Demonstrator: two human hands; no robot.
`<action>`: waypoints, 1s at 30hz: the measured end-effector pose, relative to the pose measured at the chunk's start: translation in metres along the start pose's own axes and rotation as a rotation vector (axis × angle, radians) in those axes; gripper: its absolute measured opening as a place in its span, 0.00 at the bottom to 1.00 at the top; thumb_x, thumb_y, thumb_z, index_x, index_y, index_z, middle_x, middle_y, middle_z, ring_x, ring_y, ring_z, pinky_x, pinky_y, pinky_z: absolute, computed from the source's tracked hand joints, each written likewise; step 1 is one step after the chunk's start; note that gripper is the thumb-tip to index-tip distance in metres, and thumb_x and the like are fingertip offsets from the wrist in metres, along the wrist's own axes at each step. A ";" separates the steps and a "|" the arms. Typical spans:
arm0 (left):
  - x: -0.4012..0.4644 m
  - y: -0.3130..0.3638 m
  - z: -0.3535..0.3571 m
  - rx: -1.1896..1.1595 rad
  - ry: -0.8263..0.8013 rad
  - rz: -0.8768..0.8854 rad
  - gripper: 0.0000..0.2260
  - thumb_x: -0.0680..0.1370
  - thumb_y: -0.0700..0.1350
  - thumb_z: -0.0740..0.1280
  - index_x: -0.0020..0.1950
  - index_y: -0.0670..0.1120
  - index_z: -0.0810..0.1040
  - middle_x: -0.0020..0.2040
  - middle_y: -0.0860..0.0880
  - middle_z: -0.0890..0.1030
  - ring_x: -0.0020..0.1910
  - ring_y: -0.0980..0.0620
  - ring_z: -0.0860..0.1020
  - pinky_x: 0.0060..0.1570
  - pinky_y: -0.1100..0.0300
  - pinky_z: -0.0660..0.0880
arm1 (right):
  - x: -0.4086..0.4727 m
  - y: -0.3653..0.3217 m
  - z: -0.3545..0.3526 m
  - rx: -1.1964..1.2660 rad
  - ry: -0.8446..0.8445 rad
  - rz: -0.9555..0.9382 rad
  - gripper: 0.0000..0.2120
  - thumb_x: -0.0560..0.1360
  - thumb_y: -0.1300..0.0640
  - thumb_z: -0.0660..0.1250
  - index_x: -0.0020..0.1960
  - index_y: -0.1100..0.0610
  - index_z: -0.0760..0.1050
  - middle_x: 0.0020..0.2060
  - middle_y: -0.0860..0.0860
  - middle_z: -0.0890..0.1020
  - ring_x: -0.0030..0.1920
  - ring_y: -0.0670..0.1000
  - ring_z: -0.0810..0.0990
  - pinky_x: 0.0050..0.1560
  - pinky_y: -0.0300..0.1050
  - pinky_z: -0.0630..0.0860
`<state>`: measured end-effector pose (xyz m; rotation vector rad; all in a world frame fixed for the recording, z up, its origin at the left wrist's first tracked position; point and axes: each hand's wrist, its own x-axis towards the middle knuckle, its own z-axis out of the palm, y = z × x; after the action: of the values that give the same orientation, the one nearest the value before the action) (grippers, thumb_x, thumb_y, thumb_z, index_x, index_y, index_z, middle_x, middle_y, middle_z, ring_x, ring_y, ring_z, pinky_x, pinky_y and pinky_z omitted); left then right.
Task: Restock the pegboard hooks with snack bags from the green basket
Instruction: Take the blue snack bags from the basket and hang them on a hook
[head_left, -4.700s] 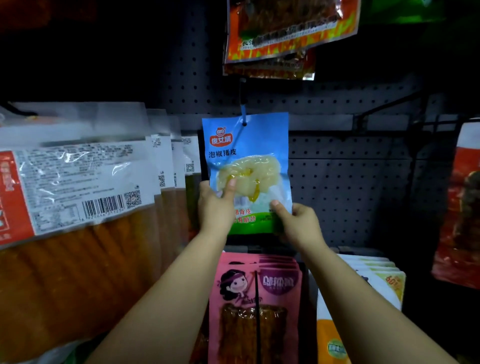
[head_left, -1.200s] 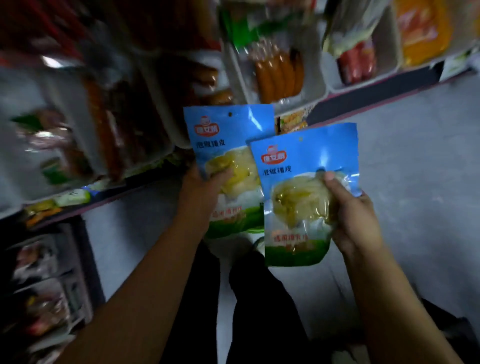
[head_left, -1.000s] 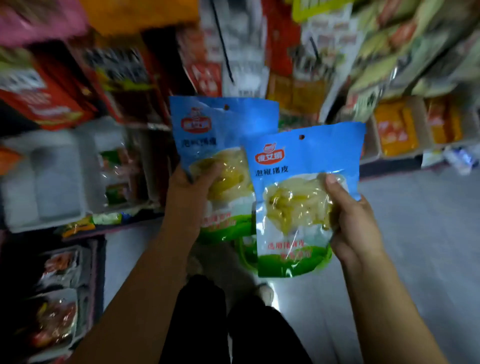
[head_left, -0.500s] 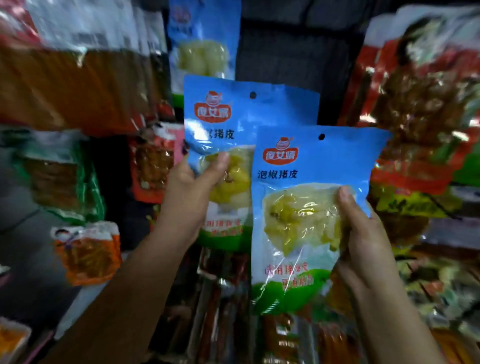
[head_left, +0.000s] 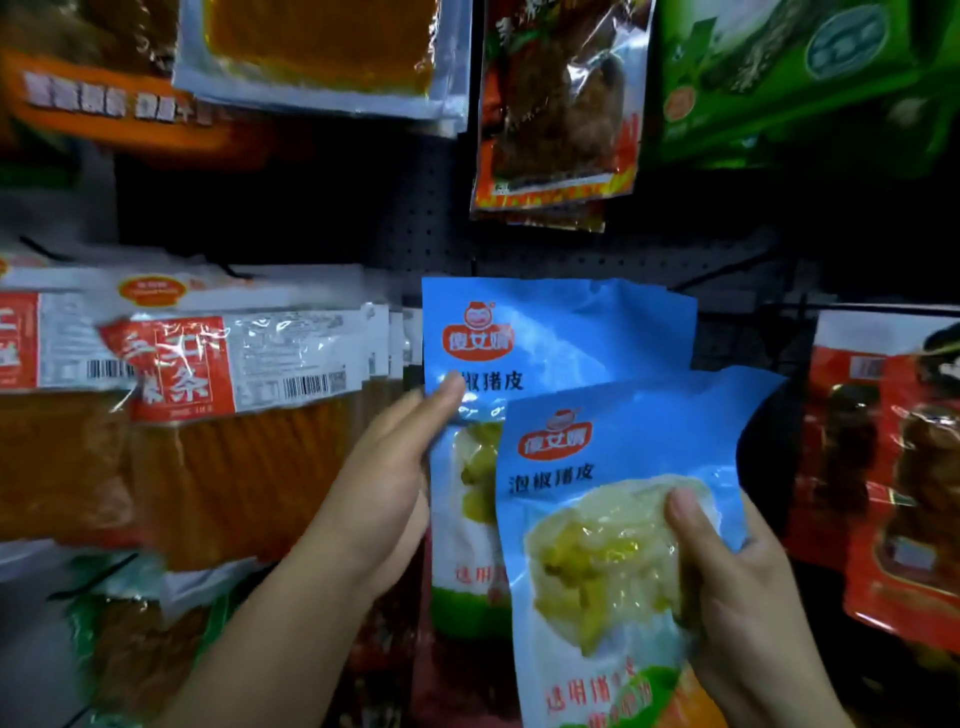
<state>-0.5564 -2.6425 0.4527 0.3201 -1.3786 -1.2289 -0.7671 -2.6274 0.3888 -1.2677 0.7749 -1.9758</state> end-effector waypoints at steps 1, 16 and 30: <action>0.006 0.007 0.001 0.002 0.036 0.055 0.15 0.68 0.55 0.70 0.50 0.50 0.84 0.52 0.46 0.84 0.53 0.48 0.83 0.46 0.57 0.80 | 0.003 0.001 -0.001 -0.013 -0.008 -0.002 0.14 0.66 0.53 0.69 0.51 0.53 0.81 0.46 0.56 0.86 0.46 0.57 0.85 0.45 0.50 0.82; 0.063 0.045 0.004 0.776 0.303 0.371 0.11 0.73 0.45 0.72 0.33 0.57 0.81 0.30 0.60 0.81 0.28 0.62 0.76 0.28 0.71 0.72 | 0.025 0.004 0.008 -0.123 -0.111 -0.072 0.13 0.63 0.47 0.74 0.46 0.49 0.81 0.40 0.53 0.86 0.41 0.53 0.85 0.39 0.45 0.82; 0.069 0.078 0.002 0.855 0.376 0.604 0.07 0.73 0.46 0.73 0.36 0.57 0.81 0.30 0.64 0.81 0.30 0.67 0.77 0.29 0.73 0.70 | 0.026 -0.001 0.048 -0.078 -0.118 -0.171 0.12 0.64 0.46 0.75 0.47 0.45 0.81 0.38 0.48 0.86 0.37 0.45 0.85 0.34 0.37 0.79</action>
<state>-0.5403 -2.6645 0.5529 0.6259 -1.4491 -0.0307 -0.7308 -2.6532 0.4208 -1.5264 0.7117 -1.9994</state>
